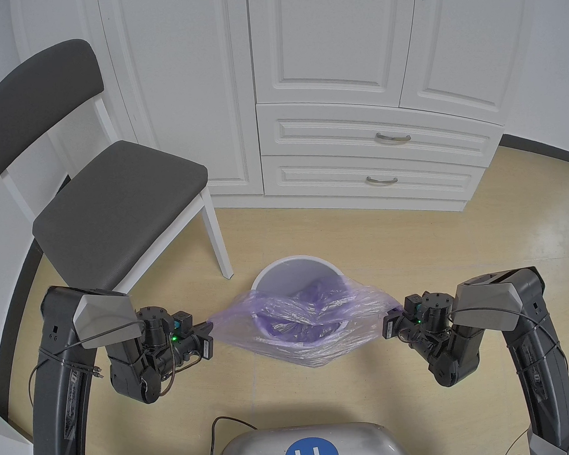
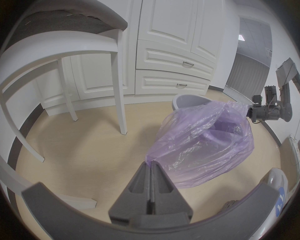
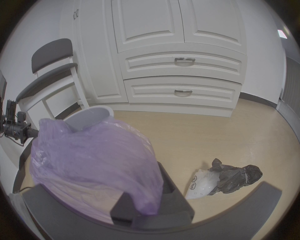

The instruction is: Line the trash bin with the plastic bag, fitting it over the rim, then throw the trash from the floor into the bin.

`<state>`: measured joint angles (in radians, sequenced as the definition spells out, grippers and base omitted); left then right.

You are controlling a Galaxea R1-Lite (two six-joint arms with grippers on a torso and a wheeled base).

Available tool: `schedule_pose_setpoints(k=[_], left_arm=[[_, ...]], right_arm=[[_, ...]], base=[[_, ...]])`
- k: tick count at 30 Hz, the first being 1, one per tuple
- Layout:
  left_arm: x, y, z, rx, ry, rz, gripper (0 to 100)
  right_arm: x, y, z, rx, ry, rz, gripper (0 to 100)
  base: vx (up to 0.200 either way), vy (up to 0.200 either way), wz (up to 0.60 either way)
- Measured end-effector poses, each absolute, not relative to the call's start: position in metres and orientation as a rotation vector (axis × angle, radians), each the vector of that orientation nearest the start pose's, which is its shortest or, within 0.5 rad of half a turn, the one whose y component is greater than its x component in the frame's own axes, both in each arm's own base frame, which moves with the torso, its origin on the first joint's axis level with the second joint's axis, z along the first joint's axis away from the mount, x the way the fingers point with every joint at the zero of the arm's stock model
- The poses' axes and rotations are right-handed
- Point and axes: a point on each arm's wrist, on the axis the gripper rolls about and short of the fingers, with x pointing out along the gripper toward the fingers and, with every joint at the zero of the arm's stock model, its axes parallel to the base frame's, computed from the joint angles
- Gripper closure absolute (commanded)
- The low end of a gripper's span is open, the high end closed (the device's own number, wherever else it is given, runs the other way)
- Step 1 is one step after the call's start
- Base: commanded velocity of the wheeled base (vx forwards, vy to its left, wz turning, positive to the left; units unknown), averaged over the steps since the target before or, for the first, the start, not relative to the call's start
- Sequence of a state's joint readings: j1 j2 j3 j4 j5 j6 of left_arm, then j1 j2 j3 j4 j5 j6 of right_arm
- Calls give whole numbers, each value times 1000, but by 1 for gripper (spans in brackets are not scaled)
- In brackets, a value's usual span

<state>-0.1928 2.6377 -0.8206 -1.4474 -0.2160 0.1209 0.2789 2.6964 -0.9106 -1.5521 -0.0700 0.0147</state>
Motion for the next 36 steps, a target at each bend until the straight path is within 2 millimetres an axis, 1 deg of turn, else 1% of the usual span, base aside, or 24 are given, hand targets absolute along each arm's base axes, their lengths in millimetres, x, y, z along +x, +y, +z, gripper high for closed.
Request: schedule_pose_setpoints(k=[7,17,31,32,36], left_arm=[[380,-76,-86,116,362,-420,100],[379,-68,-91,109,417,-404,100],[378,-67,-88,104,429,-404,100],[378,-67,-88,103,427,-404,100],[378,-67,-88,90,423,-406,100]], right_arm=[[391,110,-86,-35,246,207,100],[390,110,-86,-40,252,207,100],[389,110,-87,-43,267,206,100],[389,109,-87,-45,278,206,0],[387,109,-88,-49,313,207,0]], base=[[0,0,0],[0,0,0],[0,0,0],[0,0,0],[0,0,0]])
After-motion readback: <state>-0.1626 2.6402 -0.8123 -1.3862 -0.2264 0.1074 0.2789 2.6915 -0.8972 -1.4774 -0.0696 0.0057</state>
